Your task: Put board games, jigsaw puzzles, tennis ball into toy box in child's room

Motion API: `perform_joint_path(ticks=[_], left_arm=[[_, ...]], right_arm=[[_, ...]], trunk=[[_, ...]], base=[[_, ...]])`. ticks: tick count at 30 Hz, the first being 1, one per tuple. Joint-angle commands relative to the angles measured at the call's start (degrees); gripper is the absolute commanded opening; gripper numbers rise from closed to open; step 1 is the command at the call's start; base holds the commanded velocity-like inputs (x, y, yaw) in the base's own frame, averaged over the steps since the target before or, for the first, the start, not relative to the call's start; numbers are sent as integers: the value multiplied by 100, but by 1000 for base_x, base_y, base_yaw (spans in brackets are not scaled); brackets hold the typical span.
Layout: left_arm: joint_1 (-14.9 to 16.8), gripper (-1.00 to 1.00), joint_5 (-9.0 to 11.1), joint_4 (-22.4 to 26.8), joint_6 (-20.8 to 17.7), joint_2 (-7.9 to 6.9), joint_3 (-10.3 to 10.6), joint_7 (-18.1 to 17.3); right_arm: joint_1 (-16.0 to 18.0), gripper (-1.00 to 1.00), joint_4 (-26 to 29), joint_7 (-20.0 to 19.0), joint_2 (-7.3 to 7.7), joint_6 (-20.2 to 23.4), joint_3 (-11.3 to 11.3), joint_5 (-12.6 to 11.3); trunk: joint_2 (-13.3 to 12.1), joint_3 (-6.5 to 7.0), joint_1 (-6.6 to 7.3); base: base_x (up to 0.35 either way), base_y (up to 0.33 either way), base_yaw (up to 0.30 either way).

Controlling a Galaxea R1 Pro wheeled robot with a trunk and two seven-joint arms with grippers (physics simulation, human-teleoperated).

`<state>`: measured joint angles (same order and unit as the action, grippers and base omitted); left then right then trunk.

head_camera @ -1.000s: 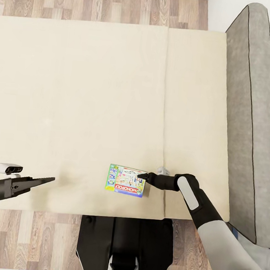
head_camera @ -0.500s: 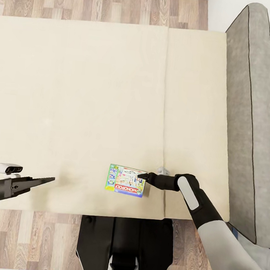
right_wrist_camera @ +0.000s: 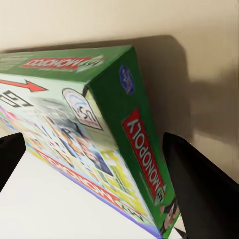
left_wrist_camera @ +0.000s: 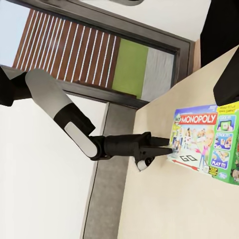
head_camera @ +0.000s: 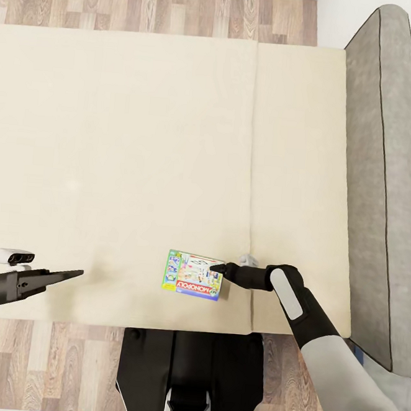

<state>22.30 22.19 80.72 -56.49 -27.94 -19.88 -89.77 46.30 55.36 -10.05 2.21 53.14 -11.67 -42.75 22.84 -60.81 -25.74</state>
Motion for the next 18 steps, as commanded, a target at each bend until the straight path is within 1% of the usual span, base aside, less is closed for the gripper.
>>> perform_joint_path(ticks=[1,8,14,18], left_arm=[[2,100,-4,1,-61,-1,2,-23],[2,100,-4,1,-66,-1,2,-23],[2,100,-4,3,-72,-1,2,-23],[4,100,-4,0,-73,-1,2,-23]], right_arm=[[1,100,2,-54,3,4,-7,79],[1,100,2,-52,5,6,-2,77],[1,100,2,-55,7,9,-2,74],[1,100,2,-58,7,11,2,77]], trunk=[[8,-6,-4],[8,-6,-4],[8,-6,-4],[8,-6,-4]], base=[[0,120,0],[0,43,0],[0,106,0],[0,26,0]])
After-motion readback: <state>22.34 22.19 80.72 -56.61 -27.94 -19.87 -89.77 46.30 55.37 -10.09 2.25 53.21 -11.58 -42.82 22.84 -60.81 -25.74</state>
